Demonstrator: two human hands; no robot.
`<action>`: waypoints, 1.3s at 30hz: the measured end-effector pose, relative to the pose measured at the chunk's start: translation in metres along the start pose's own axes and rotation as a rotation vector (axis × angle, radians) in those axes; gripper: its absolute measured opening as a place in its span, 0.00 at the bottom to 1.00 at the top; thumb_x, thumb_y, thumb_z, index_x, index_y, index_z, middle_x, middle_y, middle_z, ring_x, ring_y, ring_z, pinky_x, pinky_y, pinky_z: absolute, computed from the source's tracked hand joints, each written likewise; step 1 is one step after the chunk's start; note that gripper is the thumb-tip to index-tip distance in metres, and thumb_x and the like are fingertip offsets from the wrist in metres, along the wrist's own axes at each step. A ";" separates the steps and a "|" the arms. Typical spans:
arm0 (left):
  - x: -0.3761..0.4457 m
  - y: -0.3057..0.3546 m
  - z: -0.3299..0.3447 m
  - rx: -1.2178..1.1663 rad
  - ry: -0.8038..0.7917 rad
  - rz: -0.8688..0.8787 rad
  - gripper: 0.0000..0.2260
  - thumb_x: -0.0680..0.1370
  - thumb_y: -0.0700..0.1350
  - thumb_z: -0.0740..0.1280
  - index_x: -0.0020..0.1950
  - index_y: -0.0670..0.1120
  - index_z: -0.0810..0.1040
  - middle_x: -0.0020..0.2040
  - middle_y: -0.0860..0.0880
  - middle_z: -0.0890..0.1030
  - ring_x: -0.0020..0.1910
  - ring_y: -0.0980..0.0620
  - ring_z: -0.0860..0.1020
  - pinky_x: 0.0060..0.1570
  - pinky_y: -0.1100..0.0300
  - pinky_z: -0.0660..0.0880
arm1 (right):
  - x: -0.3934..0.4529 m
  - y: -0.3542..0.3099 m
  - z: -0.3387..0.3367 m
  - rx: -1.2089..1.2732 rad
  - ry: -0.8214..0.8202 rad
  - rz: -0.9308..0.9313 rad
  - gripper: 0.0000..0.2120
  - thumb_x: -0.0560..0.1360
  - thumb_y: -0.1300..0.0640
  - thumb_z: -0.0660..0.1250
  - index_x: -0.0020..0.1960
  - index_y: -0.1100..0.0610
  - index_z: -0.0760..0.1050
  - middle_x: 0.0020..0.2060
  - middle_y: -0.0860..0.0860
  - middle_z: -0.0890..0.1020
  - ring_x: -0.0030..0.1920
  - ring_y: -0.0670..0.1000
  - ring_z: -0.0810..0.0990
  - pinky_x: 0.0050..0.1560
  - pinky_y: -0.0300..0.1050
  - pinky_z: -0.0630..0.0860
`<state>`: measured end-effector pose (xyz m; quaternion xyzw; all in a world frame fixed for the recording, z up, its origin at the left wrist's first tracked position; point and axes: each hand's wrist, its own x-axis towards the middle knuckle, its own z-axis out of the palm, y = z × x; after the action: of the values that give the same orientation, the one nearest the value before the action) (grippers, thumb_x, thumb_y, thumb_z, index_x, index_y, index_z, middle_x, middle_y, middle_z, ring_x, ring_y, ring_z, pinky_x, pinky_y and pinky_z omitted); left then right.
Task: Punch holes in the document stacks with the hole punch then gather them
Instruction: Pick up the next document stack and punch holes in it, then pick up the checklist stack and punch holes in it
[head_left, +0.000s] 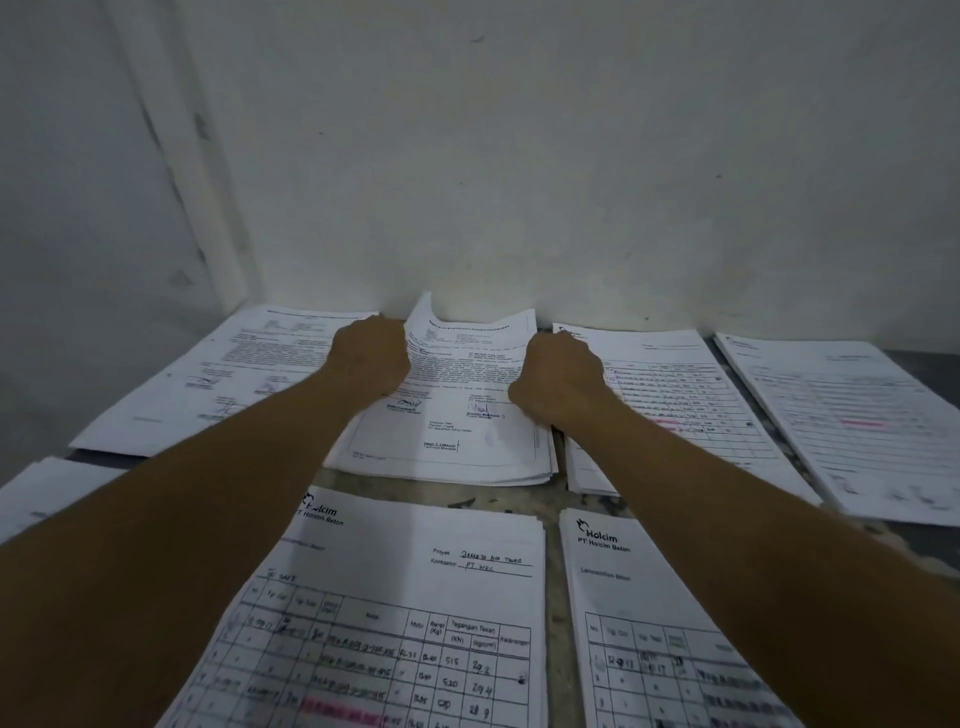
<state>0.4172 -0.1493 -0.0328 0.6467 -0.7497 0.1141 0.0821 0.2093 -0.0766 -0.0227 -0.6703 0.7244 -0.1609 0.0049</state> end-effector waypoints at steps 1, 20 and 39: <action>-0.001 0.000 0.000 0.059 0.014 0.010 0.10 0.79 0.43 0.61 0.55 0.43 0.79 0.50 0.44 0.82 0.49 0.43 0.81 0.47 0.55 0.74 | -0.001 -0.003 -0.002 -0.070 0.026 -0.035 0.09 0.69 0.58 0.72 0.41 0.57 0.71 0.40 0.50 0.75 0.41 0.52 0.77 0.39 0.41 0.70; -0.072 0.001 -0.081 0.045 0.257 0.015 0.13 0.80 0.47 0.60 0.37 0.45 0.71 0.30 0.50 0.67 0.30 0.48 0.69 0.34 0.57 0.63 | -0.053 -0.053 -0.031 0.071 0.187 -0.104 0.19 0.69 0.55 0.70 0.31 0.52 0.60 0.29 0.47 0.66 0.26 0.46 0.65 0.25 0.37 0.55; -0.285 -0.179 -0.111 -0.098 -0.024 -0.356 0.03 0.77 0.43 0.64 0.47 0.44 0.74 0.47 0.46 0.80 0.40 0.48 0.75 0.38 0.59 0.68 | -0.211 -0.200 -0.022 0.279 0.053 -0.392 0.10 0.76 0.50 0.66 0.44 0.57 0.75 0.35 0.50 0.76 0.36 0.49 0.75 0.35 0.42 0.70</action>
<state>0.6337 0.1275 0.0084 0.7656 -0.6291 0.0535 0.1233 0.4192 0.1243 0.0022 -0.7865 0.5510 -0.2750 0.0471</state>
